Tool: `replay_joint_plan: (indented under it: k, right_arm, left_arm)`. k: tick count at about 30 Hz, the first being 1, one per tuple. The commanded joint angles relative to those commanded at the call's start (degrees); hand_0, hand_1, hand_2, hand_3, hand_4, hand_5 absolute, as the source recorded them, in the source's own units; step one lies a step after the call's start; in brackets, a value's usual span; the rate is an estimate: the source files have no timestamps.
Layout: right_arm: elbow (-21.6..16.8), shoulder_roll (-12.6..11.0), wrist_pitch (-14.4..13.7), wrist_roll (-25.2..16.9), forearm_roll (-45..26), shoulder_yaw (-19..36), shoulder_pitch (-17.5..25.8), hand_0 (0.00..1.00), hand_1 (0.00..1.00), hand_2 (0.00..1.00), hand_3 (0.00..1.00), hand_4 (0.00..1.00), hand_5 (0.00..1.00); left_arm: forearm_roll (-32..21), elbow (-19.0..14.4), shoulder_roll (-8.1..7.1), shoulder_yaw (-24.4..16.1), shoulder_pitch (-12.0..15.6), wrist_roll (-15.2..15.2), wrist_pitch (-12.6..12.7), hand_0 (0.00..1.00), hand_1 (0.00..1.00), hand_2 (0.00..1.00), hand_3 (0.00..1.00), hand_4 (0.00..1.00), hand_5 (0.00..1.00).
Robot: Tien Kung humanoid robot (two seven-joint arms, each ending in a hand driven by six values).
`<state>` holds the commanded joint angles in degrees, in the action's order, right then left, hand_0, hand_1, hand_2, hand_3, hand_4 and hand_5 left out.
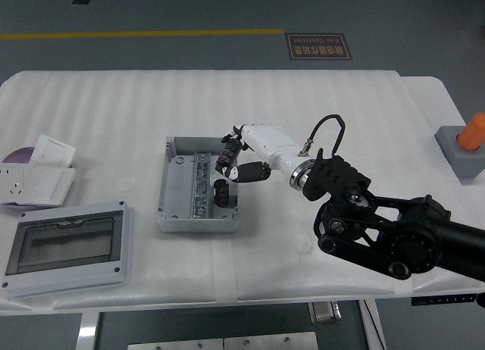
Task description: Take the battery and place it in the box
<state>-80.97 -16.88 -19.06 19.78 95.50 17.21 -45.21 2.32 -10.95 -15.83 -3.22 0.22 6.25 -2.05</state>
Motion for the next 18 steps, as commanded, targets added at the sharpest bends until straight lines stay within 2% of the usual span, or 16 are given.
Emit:
replay_joint_plan:
  k: [1, 6, 7, 12, 13, 18]
  right_arm:
    - [-0.04, 0.34, -0.5, -0.53, -0.28, -0.39, -0.08, 0.56, 0.597, 0.596, 0.73, 0.634, 0.35]
    - [0.39, 1.52, -0.72, -1.92, -1.49, -2.9, -0.83, 0.56, 0.597, 0.596, 0.73, 0.634, 0.35]
    - [0.6, 1.65, -0.44, -2.04, -1.66, -3.3, -0.99, 0.926, 0.908, 0.982, 0.998, 0.735, 0.42]
    - [1.88, 2.1, 0.8, -2.42, -1.66, -4.44, -1.35, 0.926, 0.908, 0.982, 0.998, 0.735, 0.42]
    - [2.06, 2.15, 0.92, -2.46, -1.63, -4.55, -1.37, 0.998, 0.985, 0.998, 0.998, 0.838, 0.492]
    - [2.79, 2.33, 1.64, -2.35, -1.06, -4.62, -1.27, 0.998, 0.985, 0.998, 0.998, 0.838, 0.492]
  left_arm:
    - [0.0, -0.01, 0.0, 0.03, 0.01, 0.01, 0.0, 0.618, 0.645, 0.522, 0.563, 0.604, 0.426]
    - [-0.01, -0.02, -0.04, 0.17, 0.01, 0.04, 0.04, 0.618, 0.645, 0.522, 0.563, 0.604, 0.426]
    - [0.01, -0.03, -0.05, 0.15, 0.0, 0.04, 0.07, 0.618, 0.645, 0.523, 0.564, 0.606, 0.433]
    - [0.15, -0.05, -0.1, 0.13, -0.09, -0.02, 0.13, 0.618, 0.645, 0.523, 0.564, 0.606, 0.433]
    - [0.14, -0.05, -0.1, 0.16, -0.1, -0.04, 0.13, 0.618, 0.645, 0.521, 0.56, 0.59, 0.441]
    - [0.17, -0.07, -0.11, 0.17, -0.11, -0.08, 0.1, 0.618, 0.645, 0.521, 0.56, 0.59, 0.441]
